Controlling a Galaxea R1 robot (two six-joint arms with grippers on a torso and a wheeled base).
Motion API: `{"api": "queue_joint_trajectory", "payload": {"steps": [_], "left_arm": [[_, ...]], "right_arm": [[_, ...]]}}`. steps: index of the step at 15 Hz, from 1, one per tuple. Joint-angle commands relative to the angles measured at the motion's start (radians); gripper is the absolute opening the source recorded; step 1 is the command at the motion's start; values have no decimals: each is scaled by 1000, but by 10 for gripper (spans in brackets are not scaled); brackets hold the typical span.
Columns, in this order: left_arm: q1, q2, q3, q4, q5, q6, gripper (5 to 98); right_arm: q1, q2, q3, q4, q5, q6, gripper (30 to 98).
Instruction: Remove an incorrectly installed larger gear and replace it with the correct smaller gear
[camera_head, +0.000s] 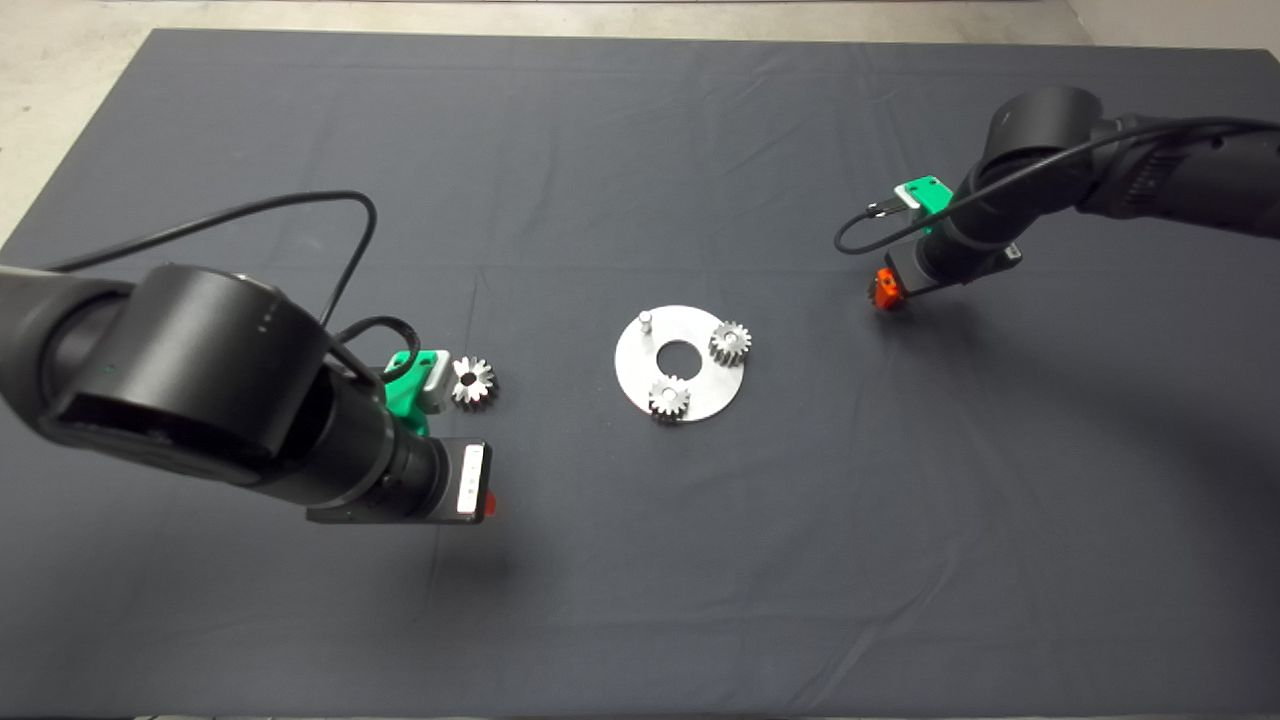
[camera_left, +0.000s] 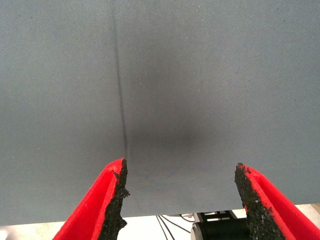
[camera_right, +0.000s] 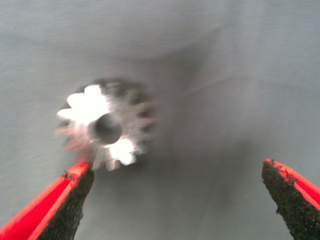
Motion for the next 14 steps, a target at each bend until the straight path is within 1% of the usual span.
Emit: {"api": "queue_joint_trajectory", "payload": {"steps": [1, 2, 5, 7, 8, 9, 10, 11, 12, 13, 14], "left_arm": [[-9, 6, 9, 8, 58, -7, 537], [-9, 7, 7, 8, 59, -7, 537], [-9, 1, 11, 8, 67, -7, 537], [-9, 2, 12, 7, 70, -7, 537], [-9, 7, 7, 6, 72, -7, 537], [-9, 10, 4, 6, 72, -7, 537], [-9, 15, 4, 5, 73, -7, 537], [-9, 20, 6, 5, 73, -7, 537], [-9, 29, 6, 5, 72, -7, 537], [-9, 38, 4, 5, 72, -7, 537], [-9, 52, 1, 5, 72, -7, 537]], "right_arm": [[16, -14, 11, -71, -33, 1, 890], [16, -11, 22, -70, -13, 1, 890], [13, 6, 38, -70, 79, 7, 889], [-15, 8, 37, -73, 120, 7, 890], [-28, 14, 18, -73, 141, 13, 890], [-33, 35, -21, -70, 137, 15, 890], [-31, 71, -92, -58, 123, 12, 890], [-28, 95, -145, -5, 81, 9, 890], [-22, 118, -176, 72, 47, 5, 889], [0, 127, -206, 110, 43, 3, 890], [40, 139, -230, 127, 40, 3, 890]]}}
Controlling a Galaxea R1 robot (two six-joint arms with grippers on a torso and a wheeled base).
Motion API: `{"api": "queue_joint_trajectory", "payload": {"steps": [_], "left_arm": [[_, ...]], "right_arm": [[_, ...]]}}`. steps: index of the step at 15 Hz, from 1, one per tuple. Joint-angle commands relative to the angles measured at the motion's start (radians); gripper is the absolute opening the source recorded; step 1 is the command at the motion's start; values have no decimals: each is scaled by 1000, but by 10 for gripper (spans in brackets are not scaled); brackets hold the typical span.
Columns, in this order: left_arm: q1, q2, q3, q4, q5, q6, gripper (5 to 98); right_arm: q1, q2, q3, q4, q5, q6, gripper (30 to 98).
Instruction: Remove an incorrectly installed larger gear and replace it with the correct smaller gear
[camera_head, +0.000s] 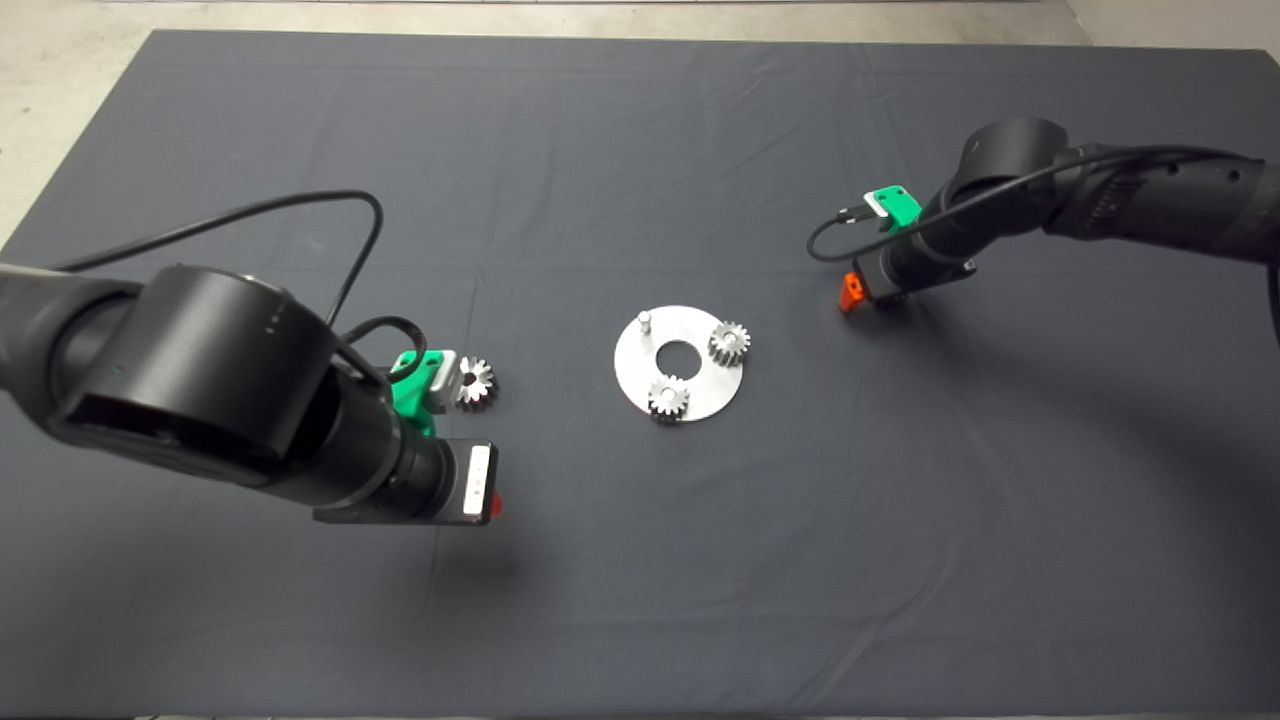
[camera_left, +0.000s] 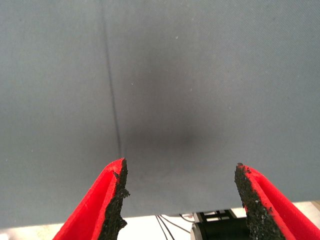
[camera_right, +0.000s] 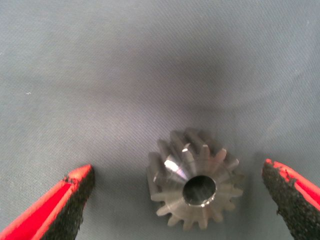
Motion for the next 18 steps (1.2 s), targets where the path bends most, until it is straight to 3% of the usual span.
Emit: {"api": "queue_joint_trajectory", "payload": {"steps": [1, 4, 6, 8, 9, 11, 18], "left_arm": [[-9, 45, -1, 3, 71, -7, 537], [-9, 64, -7, 3, 72, -7, 537], [-9, 69, -14, 3, 71, -7, 537], [-9, 76, -16, 3, 71, -7, 537], [-9, 81, -17, 3, 71, -7, 537], [-9, 84, -17, 3, 71, -9, 537], [-8, 92, -28, 3, 71, -9, 537]], "right_arm": [[87, 68, -140, 137, -65, -7, 890], [130, 107, -293, 319, -78, -77, 890], [139, 108, -297, 335, -91, -82, 890], [152, 107, -291, 339, -154, -71, 889], [167, 107, -274, 347, -165, -55, 890], [184, 105, -253, 362, -167, -19, 890], [160, 102, -272, 374, -167, -24, 889]]}}
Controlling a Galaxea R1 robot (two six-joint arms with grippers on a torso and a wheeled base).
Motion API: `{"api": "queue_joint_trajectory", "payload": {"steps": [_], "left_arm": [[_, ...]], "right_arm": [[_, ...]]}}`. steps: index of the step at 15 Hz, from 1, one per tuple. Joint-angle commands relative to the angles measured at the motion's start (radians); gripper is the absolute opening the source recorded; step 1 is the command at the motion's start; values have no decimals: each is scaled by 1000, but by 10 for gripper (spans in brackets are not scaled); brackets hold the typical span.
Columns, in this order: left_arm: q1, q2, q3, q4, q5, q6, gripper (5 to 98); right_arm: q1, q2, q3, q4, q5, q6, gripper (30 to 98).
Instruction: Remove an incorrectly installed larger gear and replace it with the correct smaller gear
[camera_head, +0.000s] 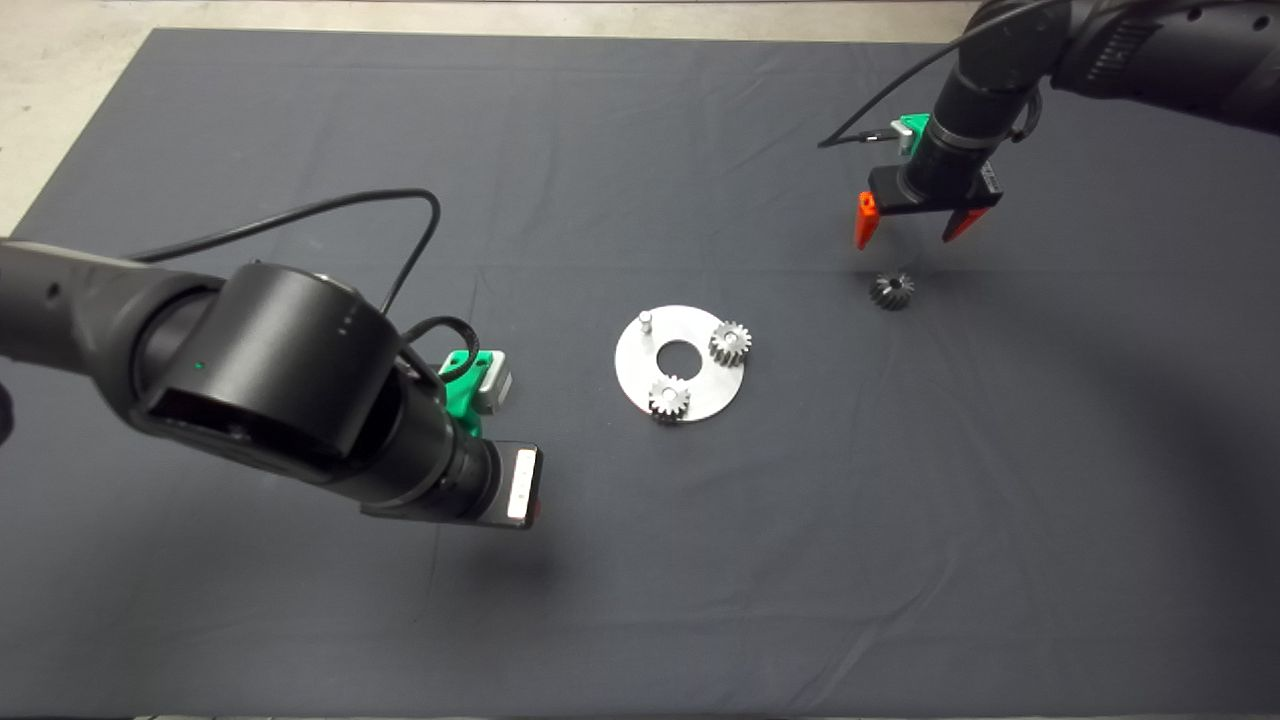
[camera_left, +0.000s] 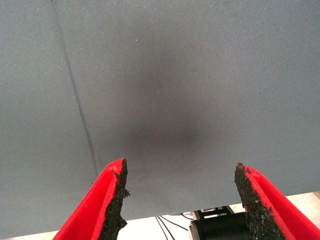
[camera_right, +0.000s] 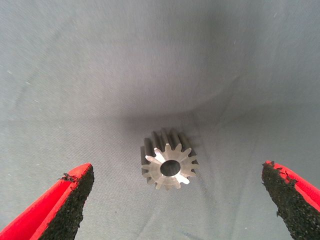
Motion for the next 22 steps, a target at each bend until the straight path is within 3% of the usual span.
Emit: {"api": "queue_joint_trajectory", "payload": {"steps": [1, 4, 22], "left_arm": [[-8, 8, -8, 3, 71, -8, 537], [-8, 11, -11, 3, 71, -8, 537], [-8, 13, -18, 3, 72, -8, 537]], "right_arm": [[12, -5, -21, 71, -66, 7, 890], [-31, -5, -23, 76, -66, 5, 890], [-80, -6, -26, 65, -61, 1, 890]]}}
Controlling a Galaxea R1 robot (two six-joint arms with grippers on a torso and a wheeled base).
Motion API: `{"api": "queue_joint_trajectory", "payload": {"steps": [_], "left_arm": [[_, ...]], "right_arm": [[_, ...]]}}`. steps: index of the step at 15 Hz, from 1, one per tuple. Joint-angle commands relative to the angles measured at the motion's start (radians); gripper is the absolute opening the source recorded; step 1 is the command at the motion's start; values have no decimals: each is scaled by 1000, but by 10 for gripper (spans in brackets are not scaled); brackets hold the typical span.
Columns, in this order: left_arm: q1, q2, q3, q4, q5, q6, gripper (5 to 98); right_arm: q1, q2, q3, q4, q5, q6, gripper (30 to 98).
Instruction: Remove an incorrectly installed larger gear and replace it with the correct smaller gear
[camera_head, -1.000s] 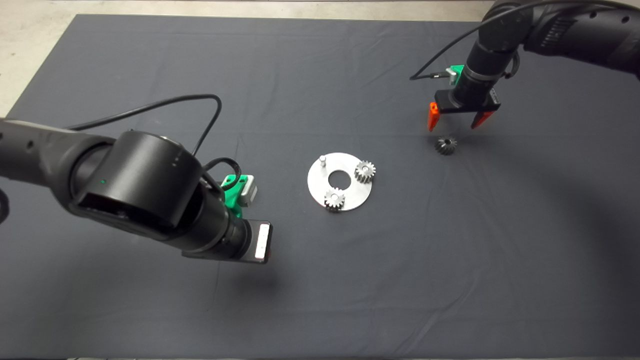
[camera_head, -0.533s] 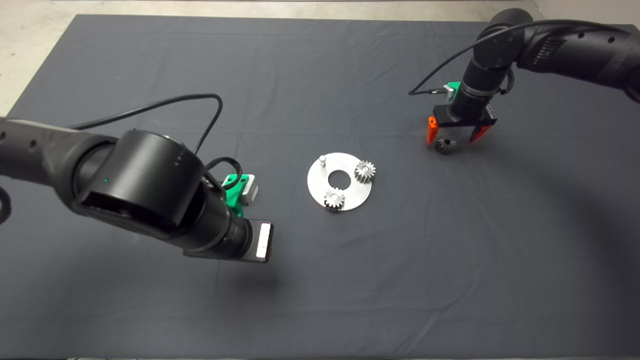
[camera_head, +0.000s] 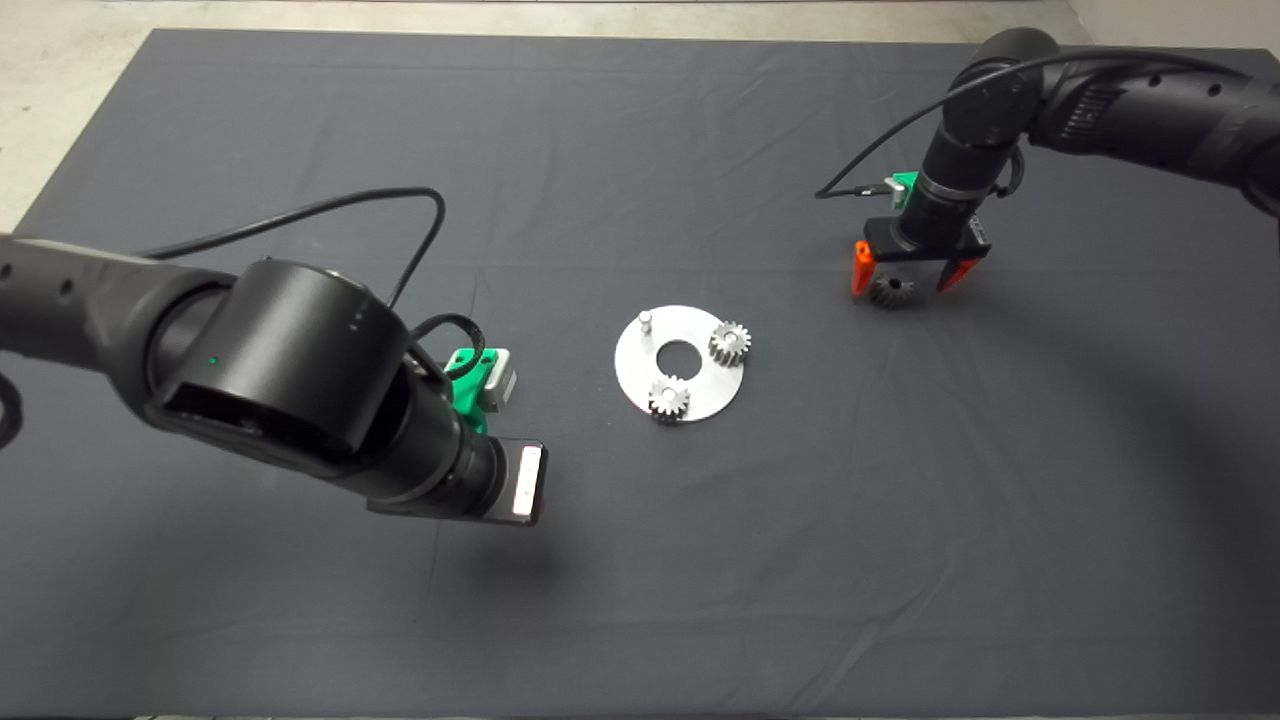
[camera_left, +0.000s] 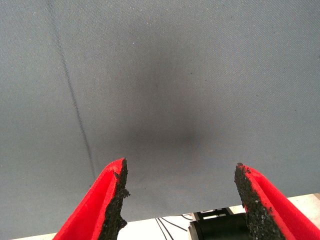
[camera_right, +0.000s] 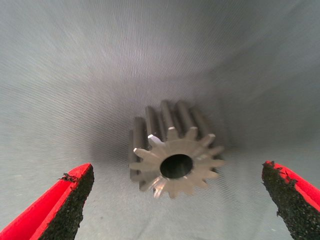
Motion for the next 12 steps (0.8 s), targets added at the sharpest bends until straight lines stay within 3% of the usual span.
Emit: {"api": "queue_joint_trajectory", "payload": {"steps": [1, 2, 6, 12], "left_arm": [[-8, 2, -7, 3, 72, -8, 537], [-8, 2, -7, 3, 72, -8, 537], [-8, 4, -7, 3, 72, -8, 537], [-9, 18, -21, 3, 74, -8, 537]], "right_arm": [[9, 6, -5, 16, -59, -1, 903], [6, 6, -5, 13, -58, -1, 933], [-14, 9, -3, -21, -55, -1, 934], [-13, 9, -15, -44, -27, -7, 957]]}}
